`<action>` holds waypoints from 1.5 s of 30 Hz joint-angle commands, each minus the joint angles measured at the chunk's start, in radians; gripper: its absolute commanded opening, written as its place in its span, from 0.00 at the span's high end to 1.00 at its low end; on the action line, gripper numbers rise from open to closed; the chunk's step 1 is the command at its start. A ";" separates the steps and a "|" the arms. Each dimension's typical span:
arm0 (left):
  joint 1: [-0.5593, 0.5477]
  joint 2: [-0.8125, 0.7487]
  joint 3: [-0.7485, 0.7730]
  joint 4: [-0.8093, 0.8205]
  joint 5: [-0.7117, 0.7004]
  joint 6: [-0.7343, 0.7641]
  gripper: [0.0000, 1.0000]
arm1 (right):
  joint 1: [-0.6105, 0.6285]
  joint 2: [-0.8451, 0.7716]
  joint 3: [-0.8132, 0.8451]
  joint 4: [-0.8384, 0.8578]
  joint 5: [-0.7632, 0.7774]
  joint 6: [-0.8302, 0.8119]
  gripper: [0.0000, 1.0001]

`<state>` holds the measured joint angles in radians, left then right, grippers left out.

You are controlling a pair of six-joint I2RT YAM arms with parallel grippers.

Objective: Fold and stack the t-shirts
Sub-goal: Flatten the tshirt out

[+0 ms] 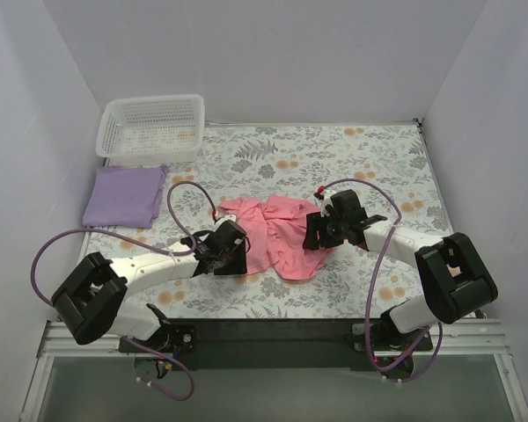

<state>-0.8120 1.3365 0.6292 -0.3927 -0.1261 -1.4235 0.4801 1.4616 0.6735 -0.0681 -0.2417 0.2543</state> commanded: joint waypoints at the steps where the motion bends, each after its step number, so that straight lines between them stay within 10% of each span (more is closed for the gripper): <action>1: -0.026 0.024 0.043 -0.043 -0.081 -0.022 0.56 | 0.006 0.022 0.008 0.036 0.025 0.002 0.35; 27: -0.188 0.254 0.213 -0.316 -0.346 -0.127 1.00 | 0.002 0.045 -0.026 0.091 0.094 -0.004 0.36; 38: 0.180 -0.058 0.270 -0.206 -0.419 0.277 1.00 | -0.229 0.274 0.457 -0.127 0.185 -0.026 0.35; 45: 0.181 -0.115 0.164 -0.078 -0.264 0.288 1.00 | -0.229 -0.016 0.227 -0.139 0.093 0.028 0.35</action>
<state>-0.6285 1.2419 0.8238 -0.5278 -0.4507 -1.1702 0.2436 1.5894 1.0252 -0.1734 -0.1028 0.2554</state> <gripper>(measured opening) 0.015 0.652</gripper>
